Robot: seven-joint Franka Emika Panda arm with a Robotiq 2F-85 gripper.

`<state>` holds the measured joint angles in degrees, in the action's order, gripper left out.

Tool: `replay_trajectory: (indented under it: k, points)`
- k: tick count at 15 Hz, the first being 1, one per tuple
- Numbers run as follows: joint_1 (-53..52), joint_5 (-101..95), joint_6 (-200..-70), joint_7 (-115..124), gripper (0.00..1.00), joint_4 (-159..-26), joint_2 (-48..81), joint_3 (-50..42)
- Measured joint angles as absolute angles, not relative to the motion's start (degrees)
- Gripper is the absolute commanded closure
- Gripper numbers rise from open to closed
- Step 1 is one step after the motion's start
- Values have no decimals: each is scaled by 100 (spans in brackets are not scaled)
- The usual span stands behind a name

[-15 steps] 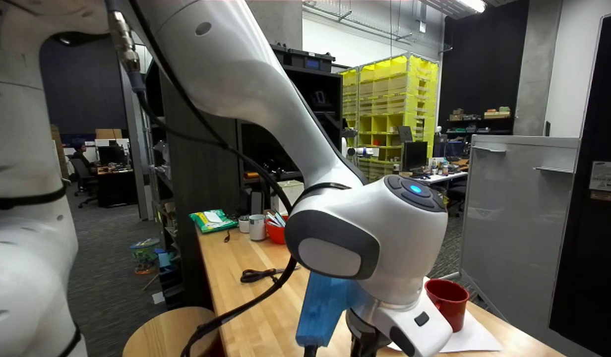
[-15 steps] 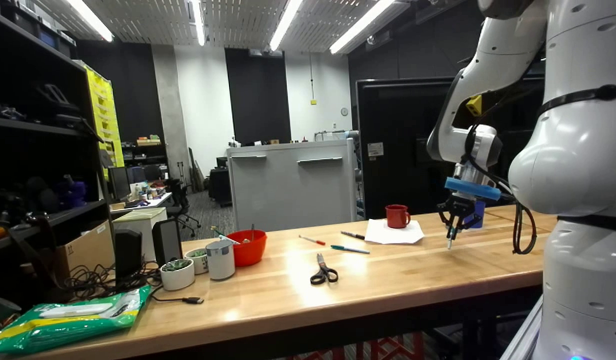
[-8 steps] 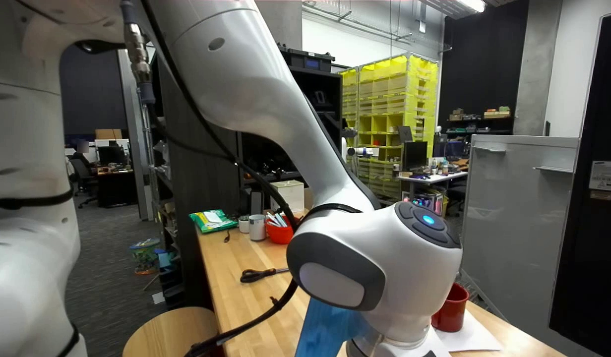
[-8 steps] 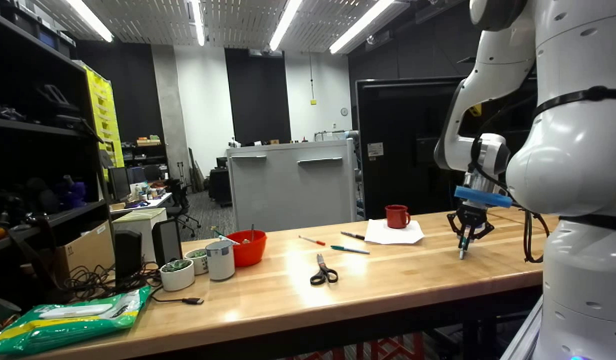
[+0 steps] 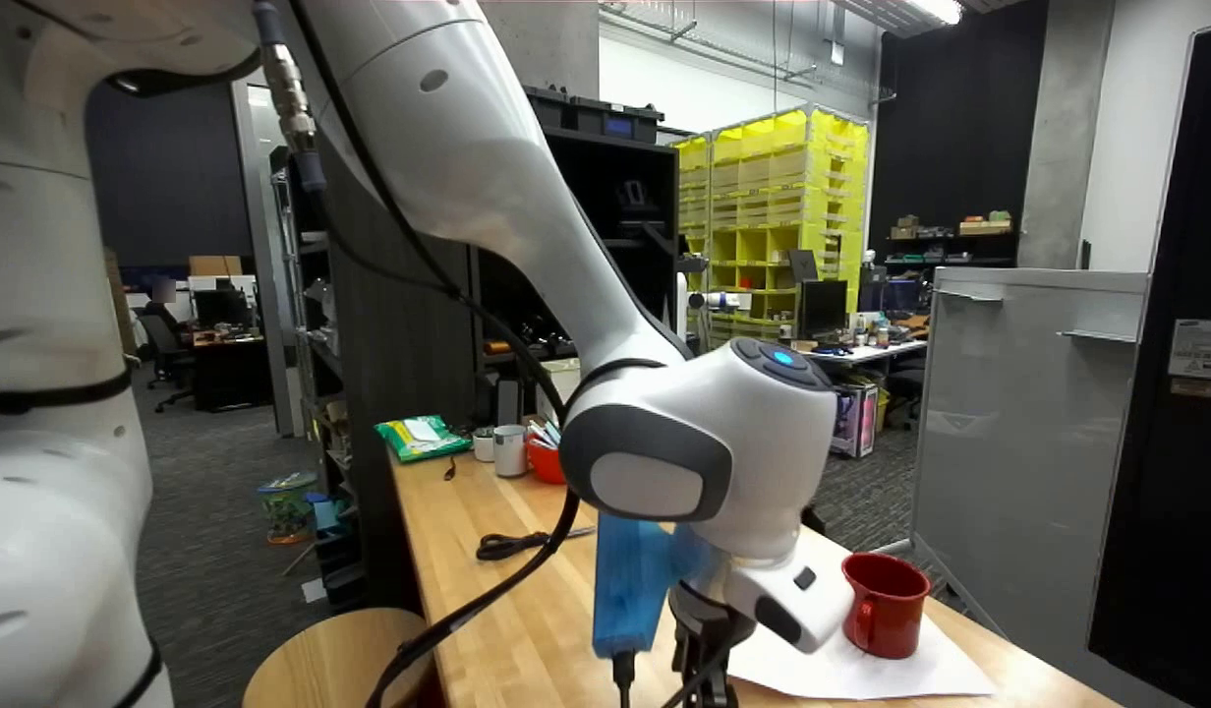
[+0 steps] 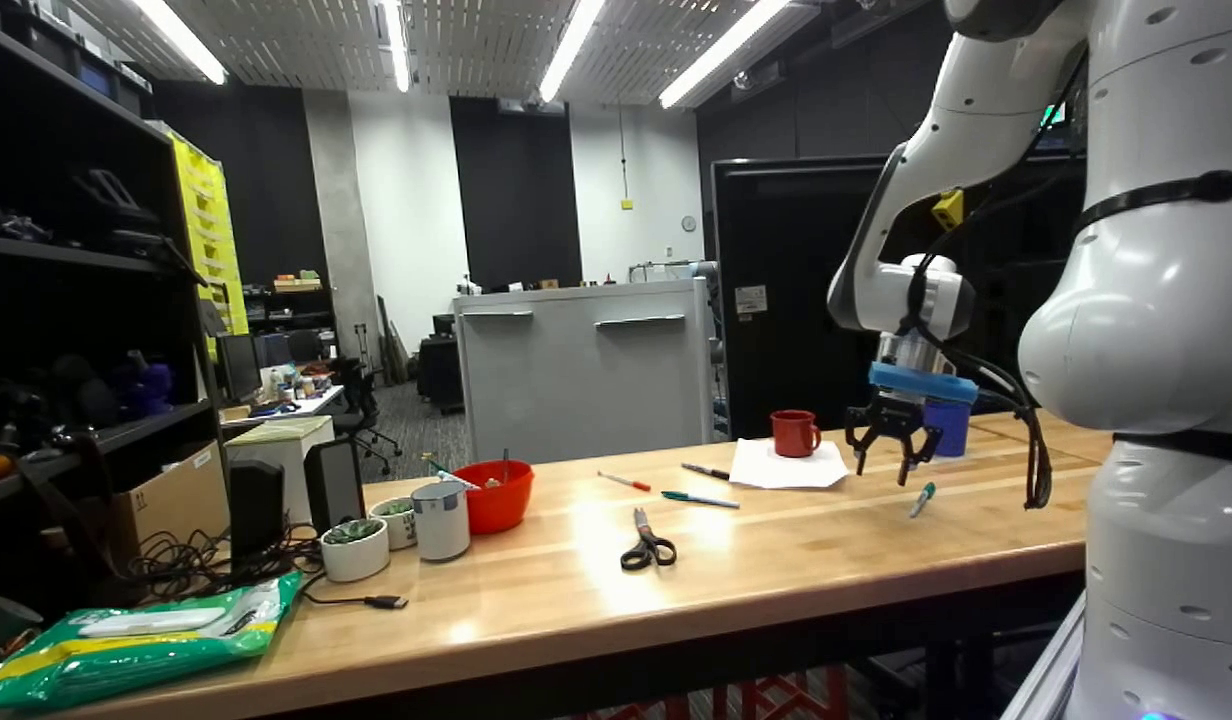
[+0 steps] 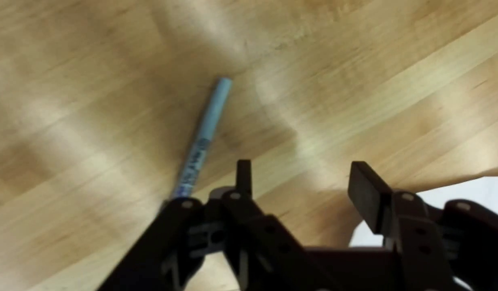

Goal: Move the left green marker to the right, then turn it to the right

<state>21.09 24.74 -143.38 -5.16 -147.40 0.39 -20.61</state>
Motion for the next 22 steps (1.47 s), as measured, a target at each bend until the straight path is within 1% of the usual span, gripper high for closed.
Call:
replay_trajectory:
  k: [1, 2, 6, 8, 11, 14, 17, 22]
  points:
    - [2001, 2281, -14356, -369, 1, -14756, -76, -1965]
    - [1899, 2095, -14351, -212, 0, -14776, -199, -1873]
    - [1648, 1419, -14357, 573, 0, -14960, -727, -1521]
    - [1669, 755, -14504, 1386, 0, -15155, -984, -1360]
    - [2219, -384, -14780, 2833, 0, -15593, -1377, -903]
    - [2817, -1316, -14764, 4171, 0, -15961, -1884, -555]
    - [2865, -1366, -14587, 4462, 0, -15899, -2187, -523]
    - [2865, -1366, -14579, 4520, 0, -15899, -2210, -518]
